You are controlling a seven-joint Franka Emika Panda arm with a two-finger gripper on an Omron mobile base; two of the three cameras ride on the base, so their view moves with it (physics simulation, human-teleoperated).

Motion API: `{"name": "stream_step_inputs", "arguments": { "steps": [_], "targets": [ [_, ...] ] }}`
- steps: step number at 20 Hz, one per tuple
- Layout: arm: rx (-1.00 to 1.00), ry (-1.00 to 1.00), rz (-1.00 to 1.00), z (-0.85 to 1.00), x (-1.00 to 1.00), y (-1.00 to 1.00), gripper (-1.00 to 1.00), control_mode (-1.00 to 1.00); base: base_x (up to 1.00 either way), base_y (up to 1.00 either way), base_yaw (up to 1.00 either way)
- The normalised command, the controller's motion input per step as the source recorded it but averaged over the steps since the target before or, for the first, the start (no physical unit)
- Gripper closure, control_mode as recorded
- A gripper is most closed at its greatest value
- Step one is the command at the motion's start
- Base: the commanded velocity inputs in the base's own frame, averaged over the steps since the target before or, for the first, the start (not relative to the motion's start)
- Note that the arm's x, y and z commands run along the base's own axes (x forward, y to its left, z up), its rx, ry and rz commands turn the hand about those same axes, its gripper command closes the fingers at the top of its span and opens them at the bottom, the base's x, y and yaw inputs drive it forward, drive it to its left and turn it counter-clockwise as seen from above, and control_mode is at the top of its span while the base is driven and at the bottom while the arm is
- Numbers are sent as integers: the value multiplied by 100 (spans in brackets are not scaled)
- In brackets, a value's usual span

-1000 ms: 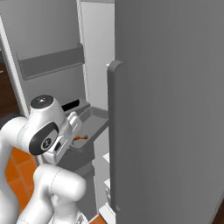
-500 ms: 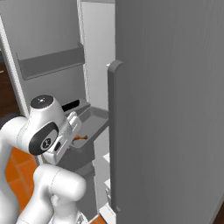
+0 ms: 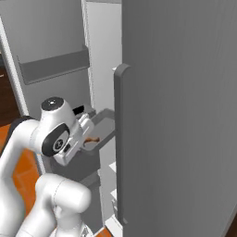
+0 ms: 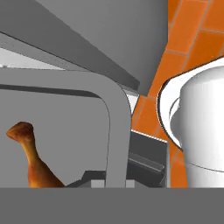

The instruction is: Take the meat container that has the chicken drumstick and place it on the second highest rack of the freezer. Then take the vegetable container that has the garlic and sweet potato and place it on the highest rack of the freezer.

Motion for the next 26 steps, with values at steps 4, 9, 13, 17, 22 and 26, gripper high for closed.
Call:
{"name": "stream_step_inputs", "arguments": {
  "steps": [4, 9, 13, 17, 22, 26],
  "targets": [
    [8, 1, -3, -3, 57, -62, 100, -100, 0, 0, 0],
    [2, 0, -3, -3, 68, -16, 100, -100, 0, 0, 0],
    [0, 0, -2, 0, 21, 1, 100, -100, 0, 0, 0],
    [0, 0, -5, -13, 51, -4, 100, -100, 0, 0, 0],
    [0, 0, -4, -33, 60, -24, 100, -100, 0, 0, 0],
    [0, -1, -3, -11, 50, -31, 100, -100, 0, 0, 0]
  ]
}}
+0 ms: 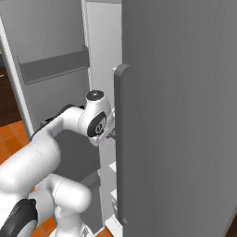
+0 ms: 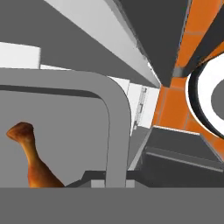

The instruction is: Take the meat container that has the chicken drumstick and place it on the second highest rack of the freezer. Then take the vegetable container that has the garlic and sweet potato and place it on the highest rack of the freezer.

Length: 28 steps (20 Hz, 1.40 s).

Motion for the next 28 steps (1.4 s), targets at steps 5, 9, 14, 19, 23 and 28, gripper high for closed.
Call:
{"name": "stream_step_inputs", "arguments": {
  "steps": [5, 9, 14, 19, 23, 28],
  "targets": [
    [0, 0, -2, -8, 53, -29, 100, -100, 0, 0, 0],
    [0, 0, 0, -19, 40, -21, 100, -100, 0, 0, 0],
    [0, 0, 0, -20, 31, -23, 100, -100, 0, 0, 0],
    [0, 0, 0, -14, 53, -31, 100, -100, 0, 0, 0],
    [0, 0, 0, -19, 53, -28, 100, -100, 0, 0, 0],
    [0, 0, 0, -17, 43, -14, 100, -100, 0, 0, 0]
  ]
}}
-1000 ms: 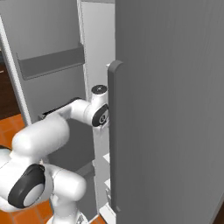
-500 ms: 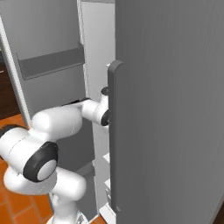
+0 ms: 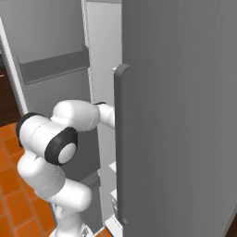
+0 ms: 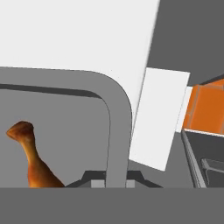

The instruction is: Take the meat container that has the chicken drumstick and place it on the second highest rack of the freezer. Then take the vegetable container that has the garlic and sweet potato and place it on the highest rack of the freezer.

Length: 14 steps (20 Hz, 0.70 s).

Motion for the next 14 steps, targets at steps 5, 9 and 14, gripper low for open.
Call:
{"name": "stream_step_inputs", "arguments": {
  "steps": [5, 9, 14],
  "targets": [
    [1, 0, 0, -5, 9, -2, -100, -100, 0, 0, 0],
    [0, 0, 0, -1, 0, 0, -100, -100, 0, 0, 0],
    [-4, -5, 0, 5, -5, 10, -100, -100, 0, 0, 0]
  ]
}}
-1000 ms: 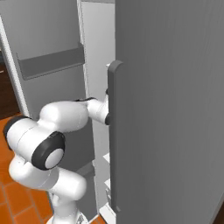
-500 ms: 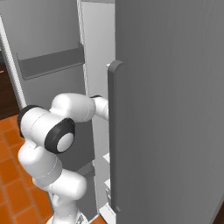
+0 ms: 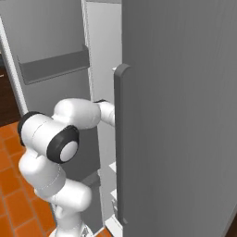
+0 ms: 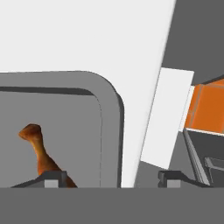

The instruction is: Take the meat container that has the chicken drumstick and place it on the second highest rack of the freezer. Then take the vegetable container that has the garlic and sweet potato and place it on the highest rack of the freezer.

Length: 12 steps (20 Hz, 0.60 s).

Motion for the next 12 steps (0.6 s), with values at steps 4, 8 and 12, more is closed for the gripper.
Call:
{"name": "stream_step_inputs", "arguments": {
  "steps": [4, 8, 12],
  "targets": [
    [-6, -1, 0, 21, -23, 27, -100, -100, 0, 0, 0],
    [-2, -2, 2, 23, -46, 22, -100, -100, 0, 0, 0],
    [0, 0, 7, 39, -52, 22, -100, -100, 0, 0, 0]
  ]
}}
